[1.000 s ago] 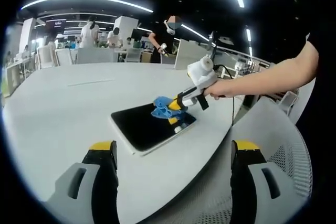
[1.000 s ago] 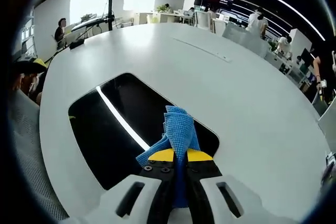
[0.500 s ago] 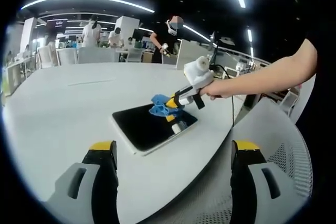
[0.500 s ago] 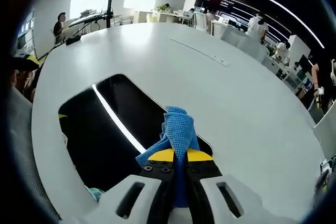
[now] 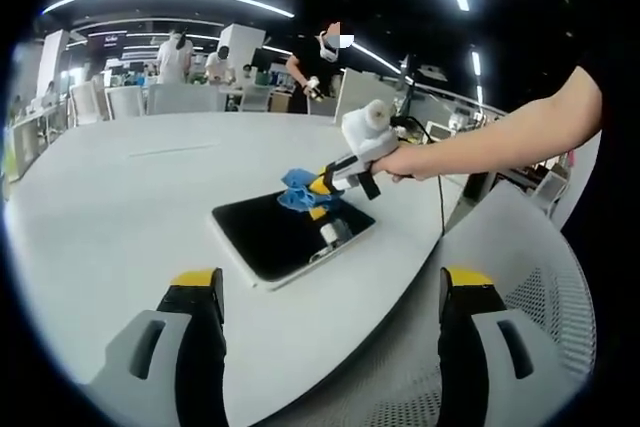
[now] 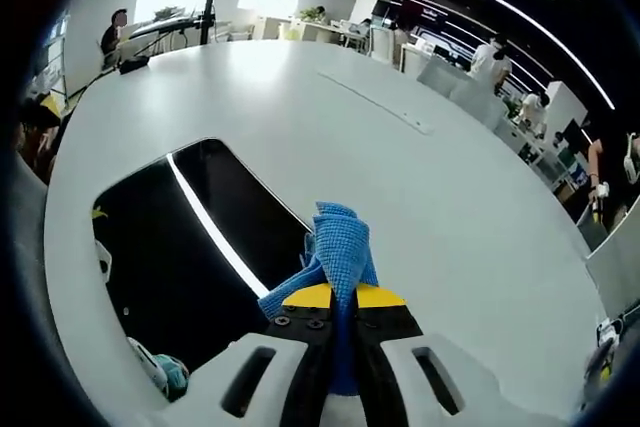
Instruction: Wipe the mirror surface with the cleaning cloth until all visible marks leave the cleaned area.
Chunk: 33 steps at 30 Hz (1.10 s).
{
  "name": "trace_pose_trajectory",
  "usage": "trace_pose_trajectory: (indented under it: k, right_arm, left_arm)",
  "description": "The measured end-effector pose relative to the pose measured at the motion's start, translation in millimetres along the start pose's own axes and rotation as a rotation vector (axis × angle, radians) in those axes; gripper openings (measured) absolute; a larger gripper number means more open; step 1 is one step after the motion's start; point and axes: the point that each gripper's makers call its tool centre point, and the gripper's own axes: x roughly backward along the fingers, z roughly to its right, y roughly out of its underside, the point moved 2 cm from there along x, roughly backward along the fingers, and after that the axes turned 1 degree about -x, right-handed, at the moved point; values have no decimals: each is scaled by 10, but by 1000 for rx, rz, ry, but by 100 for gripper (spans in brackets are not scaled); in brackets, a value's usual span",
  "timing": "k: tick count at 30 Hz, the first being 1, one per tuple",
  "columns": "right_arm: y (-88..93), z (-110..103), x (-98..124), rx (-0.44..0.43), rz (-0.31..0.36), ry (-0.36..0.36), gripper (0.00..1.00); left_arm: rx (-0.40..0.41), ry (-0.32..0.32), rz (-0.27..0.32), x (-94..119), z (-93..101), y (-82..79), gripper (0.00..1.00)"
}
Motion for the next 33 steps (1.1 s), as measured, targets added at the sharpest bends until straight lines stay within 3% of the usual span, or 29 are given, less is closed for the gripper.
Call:
trace_pose_trajectory:
  k: [33]
  right_arm:
    - [-46, 77, -61, -7, 4, 24, 0]
  left_arm:
    - [19, 1, 0, 0, -5, 1, 86]
